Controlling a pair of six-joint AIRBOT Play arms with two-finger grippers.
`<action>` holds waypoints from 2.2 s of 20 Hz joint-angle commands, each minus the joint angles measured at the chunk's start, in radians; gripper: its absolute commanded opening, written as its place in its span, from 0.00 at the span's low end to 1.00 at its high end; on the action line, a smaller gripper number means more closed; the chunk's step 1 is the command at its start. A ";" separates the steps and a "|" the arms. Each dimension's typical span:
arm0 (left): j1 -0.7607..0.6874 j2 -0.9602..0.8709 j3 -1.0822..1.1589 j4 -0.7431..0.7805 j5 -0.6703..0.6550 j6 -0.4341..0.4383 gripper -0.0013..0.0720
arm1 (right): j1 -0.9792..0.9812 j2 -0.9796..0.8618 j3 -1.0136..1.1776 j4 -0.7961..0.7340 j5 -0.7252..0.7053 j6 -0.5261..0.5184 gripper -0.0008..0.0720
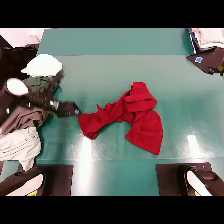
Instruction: Fold the shirts.
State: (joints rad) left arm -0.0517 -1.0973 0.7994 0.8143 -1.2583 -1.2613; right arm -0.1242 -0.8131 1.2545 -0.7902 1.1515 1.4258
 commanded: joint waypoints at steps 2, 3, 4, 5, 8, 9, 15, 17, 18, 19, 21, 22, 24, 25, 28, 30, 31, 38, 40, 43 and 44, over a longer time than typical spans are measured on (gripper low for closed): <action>-0.002 0.085 -0.280 -0.047 0.074 0.005 0.83 | 0.000 -0.001 0.000 0.000 0.000 -0.006 0.04; -0.014 0.085 -0.303 -0.048 0.086 0.005 0.83 | 0.000 -0.001 0.000 0.000 0.000 -0.006 0.04; -0.030 0.084 -0.320 -0.054 0.117 0.005 0.83 | 0.000 -0.001 0.000 0.000 0.000 -0.006 0.04; -0.048 0.080 -0.328 -0.066 0.158 0.005 0.83 | 0.000 -0.001 0.000 0.000 0.000 -0.006 0.04; -0.109 0.079 -0.329 -0.135 0.337 0.008 0.83 | 0.000 -0.001 0.000 0.000 0.000 -0.006 0.04; -0.128 0.079 -0.329 -0.161 0.380 0.012 0.83 | 0.000 -0.001 0.000 0.000 0.000 -0.006 0.04; -0.216 0.078 -0.312 -0.192 0.531 0.011 0.05 | 0.000 -0.003 -0.037 0.001 0.003 -0.006 0.04; -0.186 0.079 -0.245 -0.176 0.492 0.012 0.05 | 0.000 -0.004 -0.104 0.001 -0.001 -0.006 0.04; -0.168 0.079 -0.191 -0.146 0.462 0.012 0.05 | 0.000 -0.008 -0.148 0.002 0.000 -0.006 0.04; -0.154 0.079 -0.135 -0.109 0.437 0.012 0.05 | 0.000 -0.021 -0.190 0.013 0.005 -0.006 0.04; -0.144 0.079 -0.018 -0.014 0.391 0.012 0.05 | 0.026 -0.075 -0.253 0.012 0.016 -0.024 0.39; -0.144 0.078 0.031 0.022 0.369 0.012 0.05 | 0.052 -0.122 -0.269 0.011 0.019 -0.069 0.55; -0.144 0.078 0.092 0.055 0.341 0.012 0.05 | 0.113 -0.231 -0.257 0.008 -0.001 -0.139 0.55; -0.144 0.078 0.104 0.063 0.331 0.012 0.05 | 0.140 -0.288 -0.239 0.003 -0.024 -0.150 0.55; -0.144 0.078 0.105 0.076 0.290 0.012 0.05 | 0.200 -0.459 -0.140 -0.071 -0.061 -0.151 0.54; -0.144 0.078 0.105 0.077 0.269 0.012 0.05 | 0.230 -0.558 -0.059 -0.135 -0.073 -0.151 0.54; -0.144 0.078 0.105 0.077 0.264 0.012 0.05 | 0.241 -0.598 -0.021 -0.169 -0.082 -0.151 0.54; -0.144 0.078 0.105 0.077 0.271 0.012 0.05 | 0.291 -0.790 0.166 -0.289 0.072 -0.223 0.55; -0.144 0.078 0.105 0.077 0.274 0.012 0.05 | 0.323 -0.810 0.171 -0.334 0.072 -0.224 0.55; -0.144 0.078 0.105 0.078 0.274 0.012 0.05 | 0.357 -0.814 0.175 -0.372 0.029 -0.222 0.55; -0.144 0.078 0.105 0.078 0.273 0.012 0.05 | 0.359 -0.814 0.188 -0.369 0.008 -0.216 0.55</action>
State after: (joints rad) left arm -0.1963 -1.0199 0.9035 0.8913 -0.9871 -1.2499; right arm 0.2108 -1.6135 1.4223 -1.1191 1.1954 1.2091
